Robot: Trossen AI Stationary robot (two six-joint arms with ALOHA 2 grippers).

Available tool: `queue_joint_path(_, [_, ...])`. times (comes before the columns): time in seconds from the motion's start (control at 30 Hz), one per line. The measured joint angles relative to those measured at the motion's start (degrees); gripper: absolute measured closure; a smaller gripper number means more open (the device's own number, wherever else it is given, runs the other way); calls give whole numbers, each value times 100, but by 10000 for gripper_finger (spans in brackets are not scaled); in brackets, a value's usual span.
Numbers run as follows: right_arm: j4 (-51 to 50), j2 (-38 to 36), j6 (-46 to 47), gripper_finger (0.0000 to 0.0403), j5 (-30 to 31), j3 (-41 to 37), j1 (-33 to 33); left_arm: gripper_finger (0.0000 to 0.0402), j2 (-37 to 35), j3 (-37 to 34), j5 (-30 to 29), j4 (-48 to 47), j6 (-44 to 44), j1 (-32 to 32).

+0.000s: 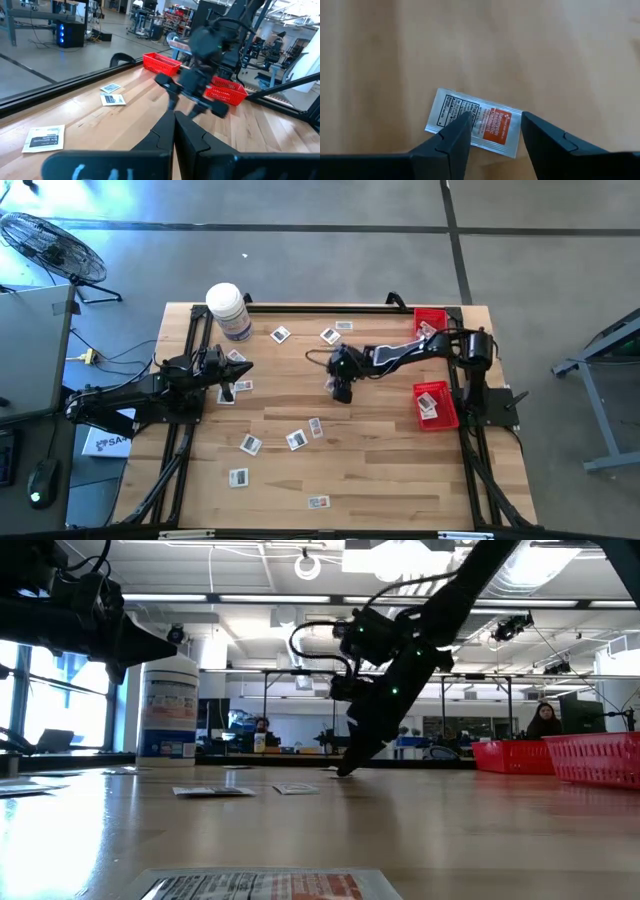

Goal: Pick & Place First Aid Supplies
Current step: Put the ointment pack into the top basket

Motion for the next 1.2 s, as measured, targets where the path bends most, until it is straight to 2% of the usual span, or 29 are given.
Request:
queue_joint_path(0.27, [-966,42,-498,211,-57,904,532,401,-2,-1,0,0,-1,0])
queue_joint_path(0.43, [-1678,40,-513,191,-39,1126,835,401,-2,0,1,0,-2,0])
queue_joint_path(0.8, [-567,30,-282,214,98,505,1118,401,-1,-1,0,0,-1,-1])
queue_joint_path(1.03, [331,12,-232,242,-248,123,995,401,0,-2,2,0,0,0])
queue_joint_path(1.2, [359,69,-356,248,-230,116,990,401,-2,0,2,0,-2,-1])
